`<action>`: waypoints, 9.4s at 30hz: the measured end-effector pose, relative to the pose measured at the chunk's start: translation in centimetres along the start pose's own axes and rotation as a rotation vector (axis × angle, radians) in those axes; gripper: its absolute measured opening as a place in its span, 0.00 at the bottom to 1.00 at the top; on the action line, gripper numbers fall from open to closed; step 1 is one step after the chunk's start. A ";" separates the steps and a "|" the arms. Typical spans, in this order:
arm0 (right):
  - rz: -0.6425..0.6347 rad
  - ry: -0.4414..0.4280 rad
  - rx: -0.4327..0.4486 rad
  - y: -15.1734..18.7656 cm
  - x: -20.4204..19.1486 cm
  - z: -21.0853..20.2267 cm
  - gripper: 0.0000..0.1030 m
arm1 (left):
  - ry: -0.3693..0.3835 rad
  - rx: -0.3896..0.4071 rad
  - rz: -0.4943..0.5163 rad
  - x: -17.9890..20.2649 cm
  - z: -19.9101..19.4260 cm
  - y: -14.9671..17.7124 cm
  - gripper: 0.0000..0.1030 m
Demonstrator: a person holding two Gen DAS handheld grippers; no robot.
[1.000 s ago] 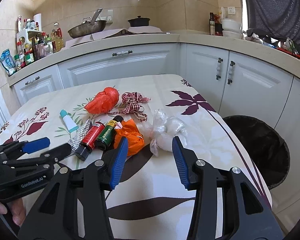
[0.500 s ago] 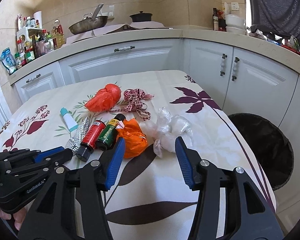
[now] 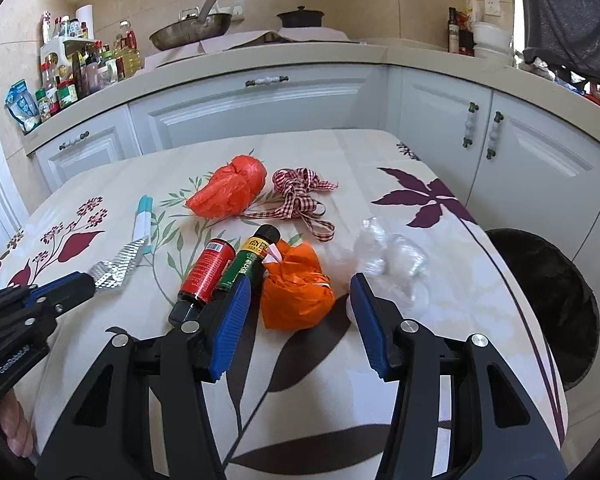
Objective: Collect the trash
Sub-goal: 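Grasp the orange plastic bag with the right tool while the left tool lifts the foil packet, then carry the foil packet and orange bag over the black bin and open both tools, then move both open tools back over the table toward the remaining items, then grasp the red spray can with the left tool and lift it, then grasp the green-and-yellow bottle with the right tool while the left tool holds the red can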
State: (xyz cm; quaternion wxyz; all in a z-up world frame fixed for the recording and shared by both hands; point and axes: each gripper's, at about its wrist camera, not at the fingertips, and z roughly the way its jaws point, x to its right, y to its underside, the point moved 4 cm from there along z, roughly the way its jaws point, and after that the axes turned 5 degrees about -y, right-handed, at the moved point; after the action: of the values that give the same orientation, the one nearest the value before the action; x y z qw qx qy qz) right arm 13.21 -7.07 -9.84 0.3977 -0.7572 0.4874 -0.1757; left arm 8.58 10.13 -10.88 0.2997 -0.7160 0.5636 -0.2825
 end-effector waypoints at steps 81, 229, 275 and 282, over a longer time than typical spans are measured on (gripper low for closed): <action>0.084 0.243 0.260 -0.3 12.6 -10.9 0.40 | 0.150 0.157 0.102 13.0 -2.7 -3.8 0.24; -0.006 0.000 -0.057 -1.4 -3.7 2.1 0.49 | -0.133 -0.012 -0.123 -7.4 0.0 -2.3 0.24; 0.025 -0.011 -0.153 0.3 -2.7 2.6 0.43 | -0.095 -0.022 -0.118 -7.0 -0.5 -1.3 0.24; 0.001 -0.022 -0.188 0.1 -2.8 3.9 0.22 | -0.092 -0.029 -0.109 -6.5 -0.1 -1.3 0.24</action>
State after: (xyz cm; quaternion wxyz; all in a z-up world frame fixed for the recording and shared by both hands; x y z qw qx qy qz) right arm 14.43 -2.91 -12.01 0.3303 -0.7928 0.4977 -0.1208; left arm 7.96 16.65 -10.27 0.2988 -0.7623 0.5135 -0.2569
